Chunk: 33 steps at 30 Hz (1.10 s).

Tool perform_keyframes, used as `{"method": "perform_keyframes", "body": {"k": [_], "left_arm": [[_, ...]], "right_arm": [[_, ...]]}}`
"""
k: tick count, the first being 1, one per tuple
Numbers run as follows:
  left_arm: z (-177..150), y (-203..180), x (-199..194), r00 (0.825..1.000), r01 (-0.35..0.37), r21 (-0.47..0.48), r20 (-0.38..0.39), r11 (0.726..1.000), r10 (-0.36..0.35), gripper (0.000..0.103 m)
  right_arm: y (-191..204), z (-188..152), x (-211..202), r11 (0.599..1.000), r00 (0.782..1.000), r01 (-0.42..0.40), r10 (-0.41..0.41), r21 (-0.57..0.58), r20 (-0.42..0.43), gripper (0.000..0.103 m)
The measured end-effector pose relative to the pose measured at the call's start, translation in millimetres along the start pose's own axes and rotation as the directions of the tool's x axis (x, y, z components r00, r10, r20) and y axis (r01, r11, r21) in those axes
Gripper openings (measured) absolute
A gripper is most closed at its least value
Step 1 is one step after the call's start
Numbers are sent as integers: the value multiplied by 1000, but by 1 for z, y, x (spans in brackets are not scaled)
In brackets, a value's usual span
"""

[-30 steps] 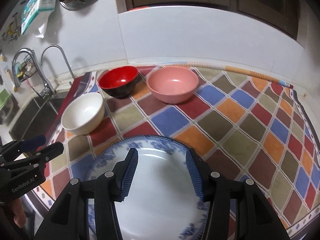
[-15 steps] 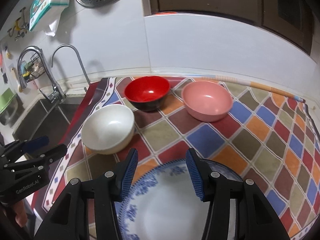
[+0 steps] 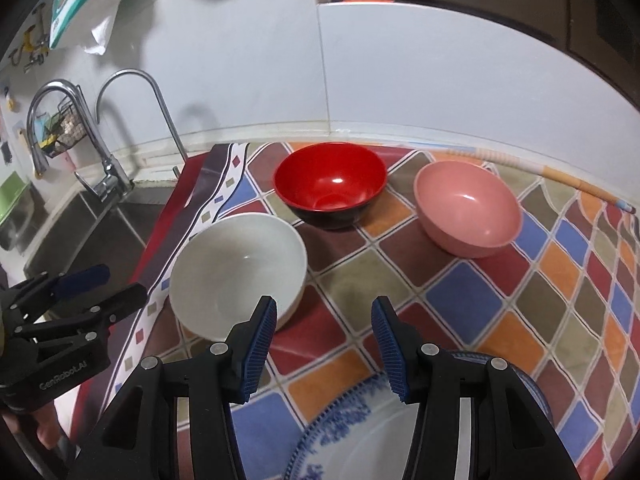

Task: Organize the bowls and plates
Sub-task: 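Move both tools to the white bowl rim and close on it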

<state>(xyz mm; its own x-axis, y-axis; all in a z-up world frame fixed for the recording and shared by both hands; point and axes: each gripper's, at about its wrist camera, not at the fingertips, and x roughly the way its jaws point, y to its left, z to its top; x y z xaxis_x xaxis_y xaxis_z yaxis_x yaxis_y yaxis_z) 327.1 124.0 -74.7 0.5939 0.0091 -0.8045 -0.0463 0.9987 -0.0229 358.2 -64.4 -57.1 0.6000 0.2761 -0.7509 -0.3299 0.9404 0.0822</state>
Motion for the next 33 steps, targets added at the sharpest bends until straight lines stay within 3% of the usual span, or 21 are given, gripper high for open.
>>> {"method": "perform_keyframes", "body": {"k": [8,19,27,33], "left_arm": [[13,7,32,998,46,-10,-48,999,-47,47],[20,6,64,990,95,-17,-106,995,-96,34],[22,4,75,983,128,-28,-130,991,-131,15],[22,5,76,984,117,-42,-129,992,-121,12]], "right_arm": [[6,13,30,1000,999,-8,7,-20,-41,49],[5,15,62,999,992,-41,41,1,-123,31],[7,14,69,998,986,-67,66,-1,-153,17],[8,14,71,998,985,-70,68,-7,-157,13]]}}
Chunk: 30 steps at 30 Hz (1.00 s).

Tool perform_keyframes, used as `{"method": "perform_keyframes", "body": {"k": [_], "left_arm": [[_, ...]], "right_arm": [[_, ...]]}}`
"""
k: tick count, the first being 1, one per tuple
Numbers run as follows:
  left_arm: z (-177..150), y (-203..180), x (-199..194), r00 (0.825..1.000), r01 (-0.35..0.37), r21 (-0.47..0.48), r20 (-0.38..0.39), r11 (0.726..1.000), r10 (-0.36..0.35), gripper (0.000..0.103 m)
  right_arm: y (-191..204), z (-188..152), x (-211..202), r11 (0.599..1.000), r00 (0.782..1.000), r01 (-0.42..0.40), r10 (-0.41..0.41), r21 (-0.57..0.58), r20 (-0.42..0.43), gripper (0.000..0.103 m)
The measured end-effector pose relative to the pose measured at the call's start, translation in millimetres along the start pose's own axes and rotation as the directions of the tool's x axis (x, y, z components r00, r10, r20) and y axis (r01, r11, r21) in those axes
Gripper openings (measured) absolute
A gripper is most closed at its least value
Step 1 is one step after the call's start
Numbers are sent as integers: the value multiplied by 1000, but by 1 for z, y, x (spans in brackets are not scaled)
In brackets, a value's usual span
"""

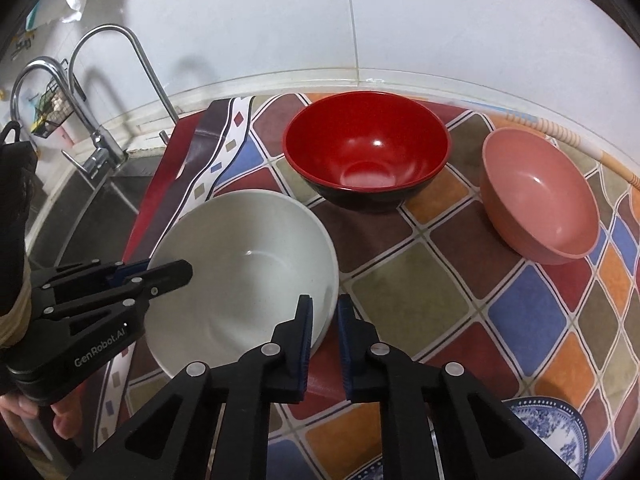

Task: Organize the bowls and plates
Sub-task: 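Move both tools to the white bowl rim and close on it, then lift the white bowl with both tools and carry it toward the plates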

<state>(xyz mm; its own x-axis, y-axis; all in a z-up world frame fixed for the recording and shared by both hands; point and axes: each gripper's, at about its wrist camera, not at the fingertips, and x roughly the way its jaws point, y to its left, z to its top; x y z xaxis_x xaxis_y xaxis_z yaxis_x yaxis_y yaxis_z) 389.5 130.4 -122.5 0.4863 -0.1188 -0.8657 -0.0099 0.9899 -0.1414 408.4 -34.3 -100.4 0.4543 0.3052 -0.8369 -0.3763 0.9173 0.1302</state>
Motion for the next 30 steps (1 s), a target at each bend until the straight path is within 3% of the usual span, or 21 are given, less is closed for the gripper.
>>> {"method": "perform_keyframes", "body": {"k": [13,30], "left_arm": [[-11,-7,-35,999,-9,-3,49,1000,9,11],[-70,-9,-85,995,-56,-73,75,996,62,11]], "right_arm": [[2,1,-19,1000,1000,-6,5,13,26,11],[19,-37,-59,997,998,-67,68,-33,4,11]]}}
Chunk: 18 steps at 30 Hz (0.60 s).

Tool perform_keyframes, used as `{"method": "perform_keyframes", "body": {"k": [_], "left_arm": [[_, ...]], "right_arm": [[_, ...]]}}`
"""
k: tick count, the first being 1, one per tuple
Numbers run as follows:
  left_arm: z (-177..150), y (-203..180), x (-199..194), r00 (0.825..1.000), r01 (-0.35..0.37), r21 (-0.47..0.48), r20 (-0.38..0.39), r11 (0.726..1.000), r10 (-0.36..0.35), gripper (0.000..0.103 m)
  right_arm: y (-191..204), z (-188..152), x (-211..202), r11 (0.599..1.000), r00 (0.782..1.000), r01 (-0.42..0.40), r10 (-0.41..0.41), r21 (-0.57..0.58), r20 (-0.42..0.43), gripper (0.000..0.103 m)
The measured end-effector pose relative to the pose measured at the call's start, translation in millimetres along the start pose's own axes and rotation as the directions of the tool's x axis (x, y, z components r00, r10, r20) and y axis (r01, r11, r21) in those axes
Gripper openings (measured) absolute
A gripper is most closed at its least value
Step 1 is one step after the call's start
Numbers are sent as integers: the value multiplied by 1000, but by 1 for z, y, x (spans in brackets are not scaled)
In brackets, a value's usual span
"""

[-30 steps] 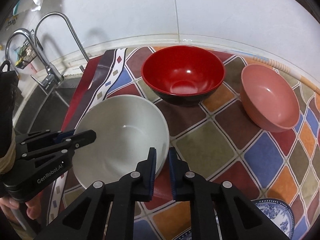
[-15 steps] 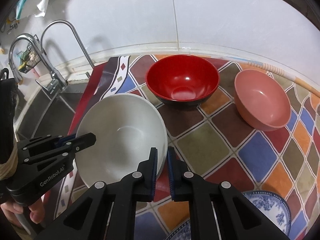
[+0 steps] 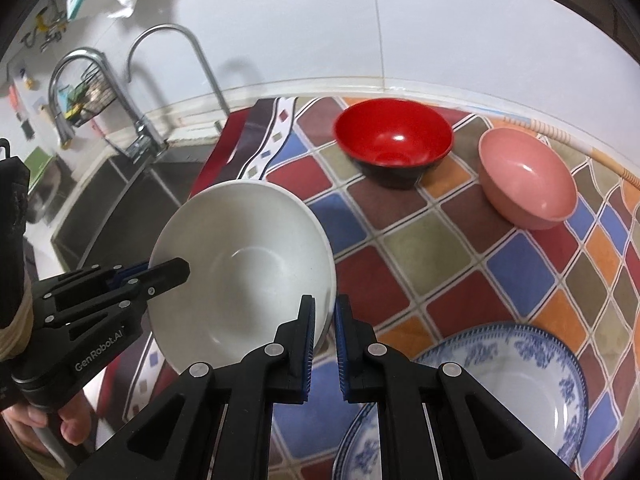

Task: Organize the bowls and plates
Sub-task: 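Lift the white bowl with both tools and carry it toward the plates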

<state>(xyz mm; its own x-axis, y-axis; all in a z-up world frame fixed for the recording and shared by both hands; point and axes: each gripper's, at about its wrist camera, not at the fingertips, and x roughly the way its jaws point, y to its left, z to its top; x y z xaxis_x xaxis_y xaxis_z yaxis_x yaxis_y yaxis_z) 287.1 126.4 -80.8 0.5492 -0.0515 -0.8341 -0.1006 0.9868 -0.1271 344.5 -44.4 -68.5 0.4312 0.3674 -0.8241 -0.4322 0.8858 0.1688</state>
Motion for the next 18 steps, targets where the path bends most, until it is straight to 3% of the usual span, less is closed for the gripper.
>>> {"method": "perform_keyframes", "body": {"k": [18], "left_arm": [[-52,7,-17,998,-32,-68,-55,997,28,12]], "right_arm": [[19,-43,-6,998,996,-52,49,-43,-78,11]]}}
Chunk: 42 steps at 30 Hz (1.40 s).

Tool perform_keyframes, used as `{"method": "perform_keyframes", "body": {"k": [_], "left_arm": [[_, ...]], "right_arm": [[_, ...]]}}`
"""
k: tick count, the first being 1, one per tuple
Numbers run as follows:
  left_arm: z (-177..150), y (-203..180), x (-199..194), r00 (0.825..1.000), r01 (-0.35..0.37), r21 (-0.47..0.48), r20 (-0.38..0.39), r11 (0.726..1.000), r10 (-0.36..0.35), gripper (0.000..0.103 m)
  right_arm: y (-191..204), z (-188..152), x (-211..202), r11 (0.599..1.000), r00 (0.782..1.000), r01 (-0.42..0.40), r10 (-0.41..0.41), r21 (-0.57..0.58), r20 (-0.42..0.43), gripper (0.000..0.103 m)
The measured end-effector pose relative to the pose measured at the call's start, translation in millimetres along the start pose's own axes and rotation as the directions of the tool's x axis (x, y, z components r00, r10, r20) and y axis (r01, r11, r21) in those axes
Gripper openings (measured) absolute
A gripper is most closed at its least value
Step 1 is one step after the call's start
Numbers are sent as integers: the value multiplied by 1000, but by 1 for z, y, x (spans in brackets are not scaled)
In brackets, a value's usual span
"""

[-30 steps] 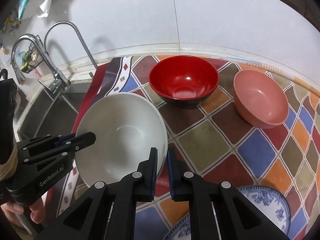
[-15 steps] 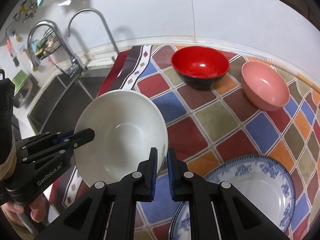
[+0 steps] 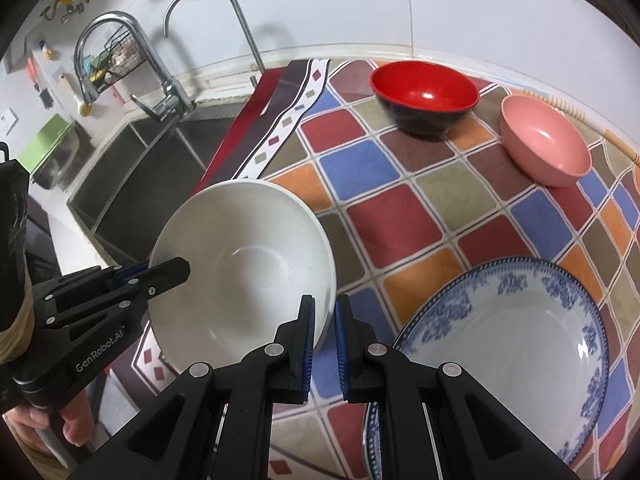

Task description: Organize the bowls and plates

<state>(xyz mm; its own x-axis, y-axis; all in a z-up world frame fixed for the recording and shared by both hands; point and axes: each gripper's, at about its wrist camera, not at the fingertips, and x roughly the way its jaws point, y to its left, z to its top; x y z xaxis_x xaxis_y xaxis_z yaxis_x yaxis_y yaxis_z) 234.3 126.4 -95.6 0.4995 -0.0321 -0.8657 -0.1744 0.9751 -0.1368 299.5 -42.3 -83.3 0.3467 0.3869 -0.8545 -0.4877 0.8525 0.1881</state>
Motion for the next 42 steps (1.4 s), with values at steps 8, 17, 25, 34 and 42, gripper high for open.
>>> {"method": "perform_keyframes", "body": {"k": [8,17,25,34,42], "left_arm": [[-12,3,1,1000,5,-2,-25,1000,-5,12],[-19,7,3,999,11,-15,-45,1000,-12,12],[-20,9,5,999,17,-21,-48,1000,-18,12],[-19,11,11,998,34,-34,-61,999,-36,21],[-16,8,4,1000,8,-25,-23,1000,-8,41]], "right_arm": [[6,-14,3,1000,999,-9,10,9,-30,11],[10,-23,6,1000,999,-7,7,12,-53,11],[12,-25,9,1000,998,-6,7,12,-64,11],[12,-24,11,1000,998,-7,8,16,-63,12],[9,-24,12,1000,999,-13,14,26,-52,19]]}}
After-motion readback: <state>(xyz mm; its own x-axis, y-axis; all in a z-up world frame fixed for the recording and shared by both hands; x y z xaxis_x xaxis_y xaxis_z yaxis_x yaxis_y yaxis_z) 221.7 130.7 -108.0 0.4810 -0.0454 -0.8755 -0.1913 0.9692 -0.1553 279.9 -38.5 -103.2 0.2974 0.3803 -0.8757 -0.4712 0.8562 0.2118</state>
